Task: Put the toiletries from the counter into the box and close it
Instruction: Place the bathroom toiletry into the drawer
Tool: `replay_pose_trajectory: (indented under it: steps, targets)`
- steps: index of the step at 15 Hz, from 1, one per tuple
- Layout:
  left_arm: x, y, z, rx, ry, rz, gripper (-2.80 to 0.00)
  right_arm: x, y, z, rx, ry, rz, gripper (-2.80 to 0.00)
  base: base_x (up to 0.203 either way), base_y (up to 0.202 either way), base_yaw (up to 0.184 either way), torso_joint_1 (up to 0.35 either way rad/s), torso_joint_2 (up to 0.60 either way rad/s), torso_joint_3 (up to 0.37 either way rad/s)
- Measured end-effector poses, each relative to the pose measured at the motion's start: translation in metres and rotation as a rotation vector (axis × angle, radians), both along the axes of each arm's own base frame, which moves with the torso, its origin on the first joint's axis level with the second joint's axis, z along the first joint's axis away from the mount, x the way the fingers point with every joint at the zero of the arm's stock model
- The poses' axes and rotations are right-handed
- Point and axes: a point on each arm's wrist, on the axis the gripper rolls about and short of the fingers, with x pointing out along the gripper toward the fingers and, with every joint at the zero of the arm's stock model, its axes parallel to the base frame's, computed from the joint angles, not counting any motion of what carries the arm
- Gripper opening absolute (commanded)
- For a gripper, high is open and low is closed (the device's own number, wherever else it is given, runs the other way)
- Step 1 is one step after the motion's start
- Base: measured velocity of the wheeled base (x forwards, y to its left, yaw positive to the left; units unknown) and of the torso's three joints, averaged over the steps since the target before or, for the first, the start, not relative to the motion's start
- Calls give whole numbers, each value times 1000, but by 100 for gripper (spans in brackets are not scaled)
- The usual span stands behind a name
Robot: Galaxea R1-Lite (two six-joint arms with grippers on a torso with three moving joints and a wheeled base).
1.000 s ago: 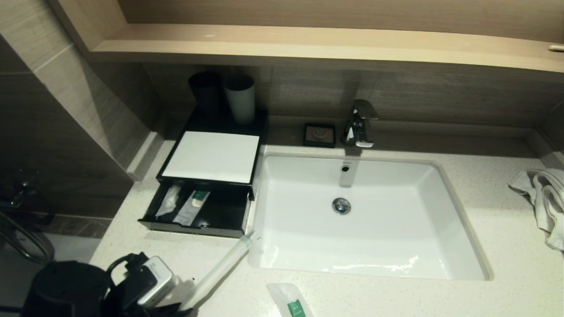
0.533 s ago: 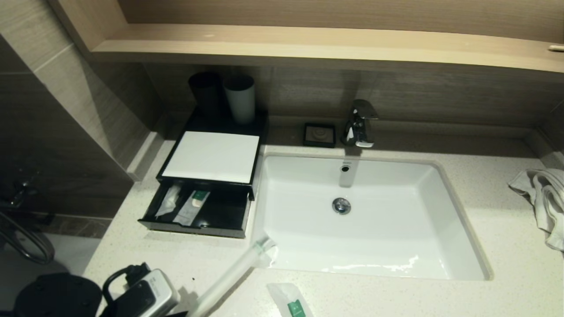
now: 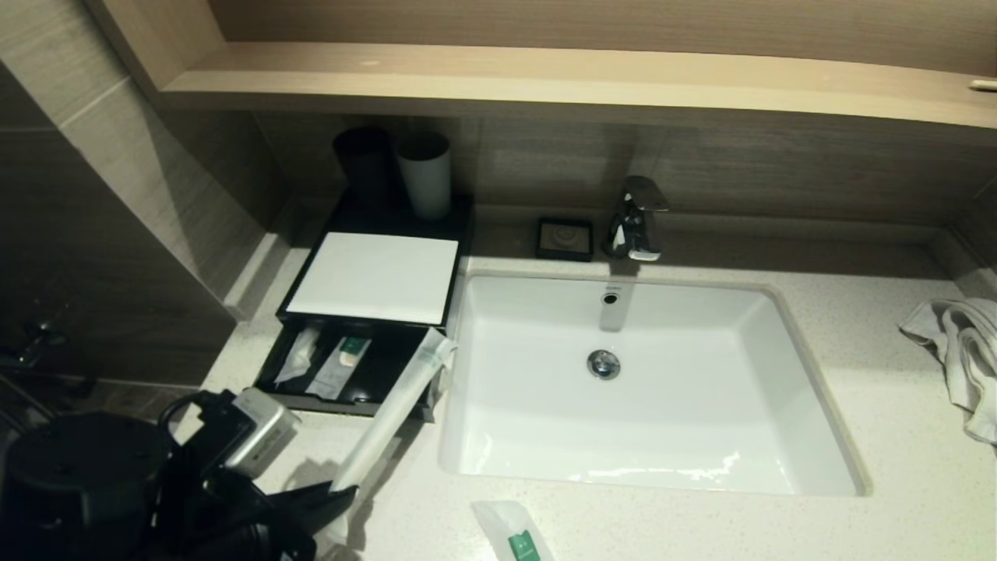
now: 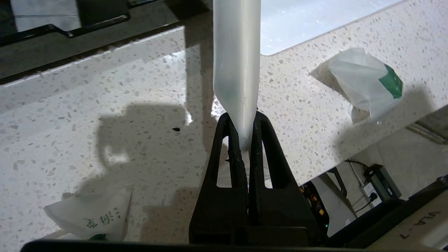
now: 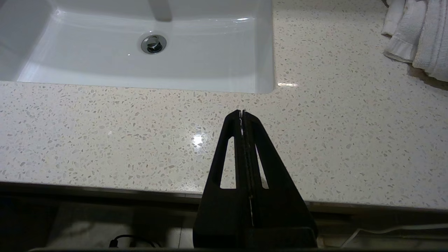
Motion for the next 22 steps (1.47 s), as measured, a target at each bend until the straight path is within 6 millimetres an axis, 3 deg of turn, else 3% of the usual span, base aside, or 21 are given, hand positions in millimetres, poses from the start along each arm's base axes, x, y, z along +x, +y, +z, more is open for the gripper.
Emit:
replay_pose_trajectory:
  steps: [5,14,22]
  targets:
    - [15,17,24,-28,71,172,-280,0,0,0,0,0,0,-280,0,0,0,0,0,0]
    - [-3,30,53,-27,166,222,-280,0,0,0,0,0,-1,-280,0,0,0,0,0,0]
    - [-10,35,53,21,225,278,-280,0,0,0,0,0,0,-280,0,0,0,0,0,0]
